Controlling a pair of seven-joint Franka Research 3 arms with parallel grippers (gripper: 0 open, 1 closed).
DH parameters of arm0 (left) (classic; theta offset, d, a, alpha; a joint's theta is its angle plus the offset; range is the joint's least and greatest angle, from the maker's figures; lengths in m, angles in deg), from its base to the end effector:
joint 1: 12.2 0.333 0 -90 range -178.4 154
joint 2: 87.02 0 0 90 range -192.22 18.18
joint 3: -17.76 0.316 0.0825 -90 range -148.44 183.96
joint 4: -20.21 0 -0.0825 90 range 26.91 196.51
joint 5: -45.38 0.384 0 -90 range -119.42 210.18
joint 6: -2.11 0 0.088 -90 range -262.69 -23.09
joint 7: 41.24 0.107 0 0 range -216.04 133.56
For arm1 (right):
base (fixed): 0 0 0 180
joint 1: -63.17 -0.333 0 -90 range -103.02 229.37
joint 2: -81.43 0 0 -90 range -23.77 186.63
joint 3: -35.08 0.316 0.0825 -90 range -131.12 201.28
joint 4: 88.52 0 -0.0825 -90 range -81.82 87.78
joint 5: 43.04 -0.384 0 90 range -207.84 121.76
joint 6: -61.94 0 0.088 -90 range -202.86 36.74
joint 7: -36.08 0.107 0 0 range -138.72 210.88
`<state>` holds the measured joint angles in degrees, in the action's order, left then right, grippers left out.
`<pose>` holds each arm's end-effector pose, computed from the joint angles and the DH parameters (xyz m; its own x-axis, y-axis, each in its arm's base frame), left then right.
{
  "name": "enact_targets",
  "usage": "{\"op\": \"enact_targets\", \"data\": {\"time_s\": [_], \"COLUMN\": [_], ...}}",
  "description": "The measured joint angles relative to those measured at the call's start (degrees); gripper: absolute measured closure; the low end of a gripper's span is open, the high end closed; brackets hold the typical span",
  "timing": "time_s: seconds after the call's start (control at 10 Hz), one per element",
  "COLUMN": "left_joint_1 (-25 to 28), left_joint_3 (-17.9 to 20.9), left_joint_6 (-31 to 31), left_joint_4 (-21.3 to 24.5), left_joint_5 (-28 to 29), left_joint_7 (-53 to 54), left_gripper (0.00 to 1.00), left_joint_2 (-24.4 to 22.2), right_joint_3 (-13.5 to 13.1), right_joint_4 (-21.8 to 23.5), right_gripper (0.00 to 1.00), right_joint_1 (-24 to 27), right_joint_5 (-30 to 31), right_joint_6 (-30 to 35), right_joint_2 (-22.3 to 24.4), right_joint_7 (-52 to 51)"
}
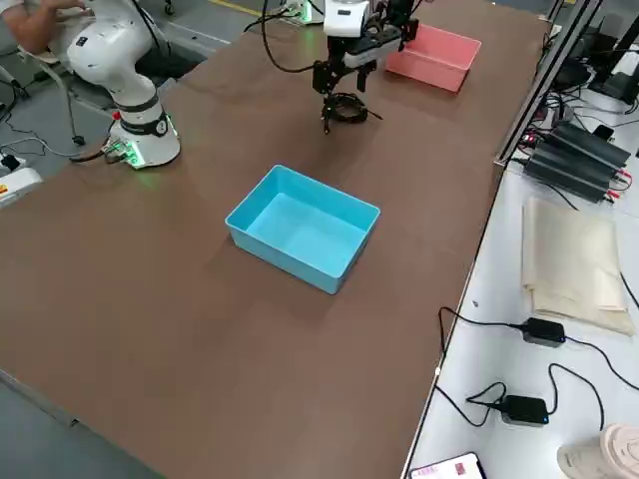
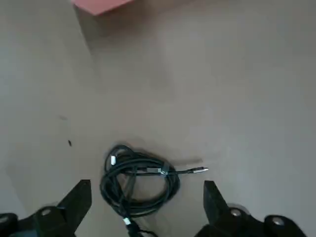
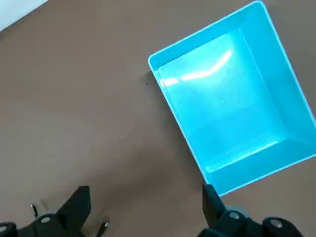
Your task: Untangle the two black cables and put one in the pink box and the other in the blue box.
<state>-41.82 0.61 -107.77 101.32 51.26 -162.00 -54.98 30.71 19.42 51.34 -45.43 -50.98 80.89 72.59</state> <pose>0.5147 -0.4806 0.3830 0.2707 0.9620 -0.0364 0.9603 -0.2725 -0.0596 0.5667 0.0770 0.5049 0.8655 -0.4993 0.0389 -0.4956 -0.8651 -0.0771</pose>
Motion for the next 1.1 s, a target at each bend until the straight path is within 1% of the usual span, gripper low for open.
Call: {"op": "enact_targets", "data": {"time_s": [0.1,0.3,0.5,0.6,0.8,0.9,1.1], "left_joint_1": [-0.5,-1.2,-3.4,-4.3,-5.0,-5.0,-5.5], "left_joint_3": [0.0,0.0,0.1,0.1,0.2,0.2,0.2], "left_joint_6": [-1.9,-5.4,-11.4,-13.7,-17.6,-18.9,-20.3], "left_joint_4": [0.0,0.1,0.1,0.1,0.4,0.9,1.7], "left_joint_5": [0.1,0.1,0.3,1.3,4.5,5.8,6.8], "left_joint_7": [-2.5,-5.9,-11.8,-15.7,-21.6,-22.5,-23.7], "left_gripper": [0.00,0.00,0.01,0.03,0.07,0.09,0.10], "left_joint_2": [1.0,3.8,7.4,8.8,10.8,11.6,13.2], "right_joint_3": [0.0,0.0,0.0,0.0,0.0,0.0,0.0], "right_joint_4": [1.5,3.1,4.9,5.9,6.6,6.6,6.6], "right_gripper": [0.00,0.00,0.00,0.00,0.00,0.00,0.00], "right_joint_1": [-1.1,-2.8,-3.5,-3.9,-4.7,-4.8,-4.9], "right_joint_5": [0.0,0.0,0.0,0.0,0.0,0.0,0.0], "right_joint_6": [-2.0,-3.7,-6.7,-7.8,-8.9,-9.1,-9.3], "right_joint_2": [0.0,-0.1,-0.2,-0.4,-1.5,-1.9,-2.3], "right_joint_7": [2.8,6.5,8.9,9.9,11.2,11.8,12.4]}}
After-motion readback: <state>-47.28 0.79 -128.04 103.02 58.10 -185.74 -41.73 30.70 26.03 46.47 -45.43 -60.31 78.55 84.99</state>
